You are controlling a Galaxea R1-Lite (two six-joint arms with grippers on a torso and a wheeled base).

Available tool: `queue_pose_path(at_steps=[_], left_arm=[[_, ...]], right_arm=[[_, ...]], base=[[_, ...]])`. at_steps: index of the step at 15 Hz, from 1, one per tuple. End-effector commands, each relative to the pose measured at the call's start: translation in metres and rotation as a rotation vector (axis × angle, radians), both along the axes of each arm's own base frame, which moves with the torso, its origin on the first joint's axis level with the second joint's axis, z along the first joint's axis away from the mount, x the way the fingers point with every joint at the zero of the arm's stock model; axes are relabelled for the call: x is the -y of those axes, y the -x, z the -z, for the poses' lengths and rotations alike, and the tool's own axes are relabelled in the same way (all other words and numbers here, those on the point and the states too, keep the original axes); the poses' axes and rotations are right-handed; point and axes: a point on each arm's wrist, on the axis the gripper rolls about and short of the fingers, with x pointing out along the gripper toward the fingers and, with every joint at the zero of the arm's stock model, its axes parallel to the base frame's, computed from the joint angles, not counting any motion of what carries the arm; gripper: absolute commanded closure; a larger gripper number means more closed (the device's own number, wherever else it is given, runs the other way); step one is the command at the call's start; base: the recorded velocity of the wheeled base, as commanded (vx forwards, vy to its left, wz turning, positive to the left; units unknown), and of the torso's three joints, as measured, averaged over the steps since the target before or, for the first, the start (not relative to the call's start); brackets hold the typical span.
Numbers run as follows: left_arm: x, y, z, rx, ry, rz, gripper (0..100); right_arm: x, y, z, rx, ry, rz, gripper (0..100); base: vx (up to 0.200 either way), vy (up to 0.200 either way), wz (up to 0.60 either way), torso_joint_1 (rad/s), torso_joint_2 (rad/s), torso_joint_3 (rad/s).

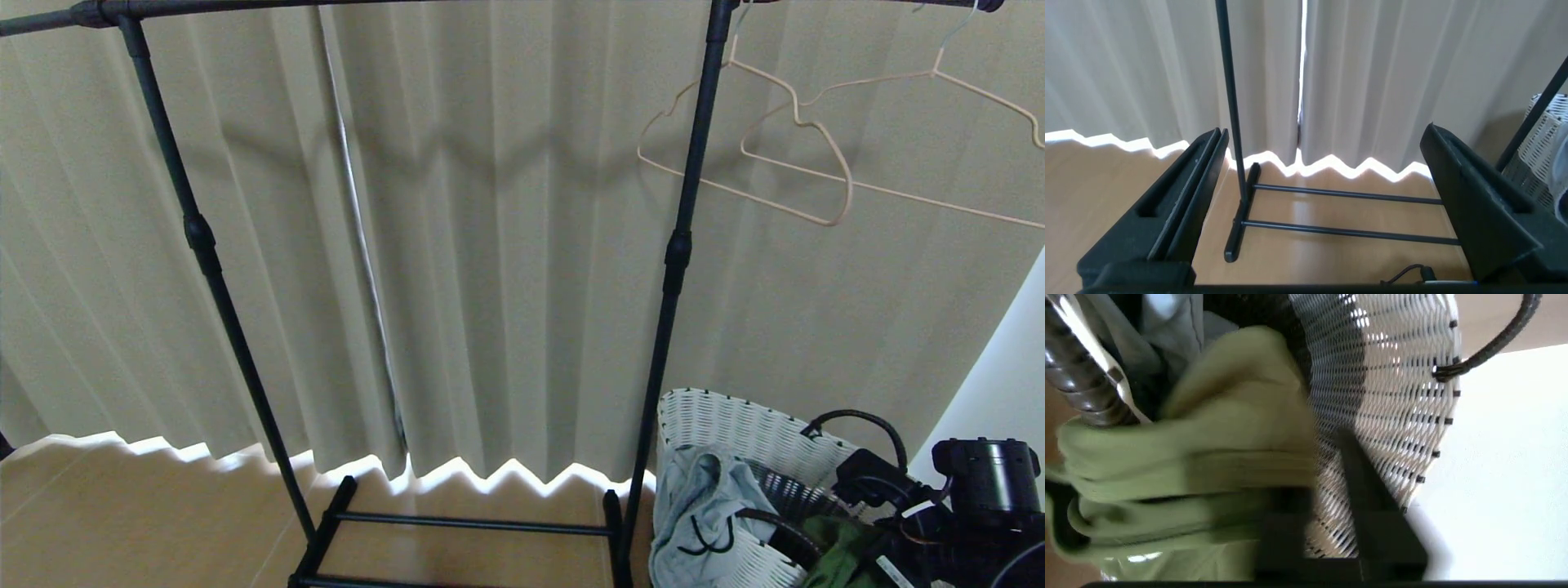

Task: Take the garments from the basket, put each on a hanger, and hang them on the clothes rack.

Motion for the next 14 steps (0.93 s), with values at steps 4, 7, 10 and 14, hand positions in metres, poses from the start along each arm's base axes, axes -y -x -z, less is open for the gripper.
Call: queue_pose_path(at_steps=[4, 7, 10, 14], left_arm=[[0.0, 0.0, 0.0, 0.001, 0.001, 0.0, 0], [0.0, 0.0, 0.0, 0.001, 0.0, 0.003, 0], [0.0, 0.0, 0.0, 0.001, 0.001, 0.003, 0], [0.0, 0.0, 0.0, 0.001, 0.001, 0.003, 0]], right_arm=[[-0.003, 0.025, -0.033, 0.188, 0.0, -0.011, 100], [-0.007, 0.057, -0.101, 0.55, 0.032, -0.025, 100], [-0.008, 0.084, -0.14, 0.644, 0.042, -0.012, 100], [-0.016, 0.138, -0.193, 0.659, -0.039, 0.0, 100]], base=[[0.0, 0.0, 0.0, 0.0, 0.0, 0.0], [0.0, 0.0, 0.0, 0.0, 0.0, 0.0], [0.0, 0.0, 0.0, 0.0, 0.0, 0.0], [0.0, 0.0, 0.0, 0.0, 0.0, 0.0]])
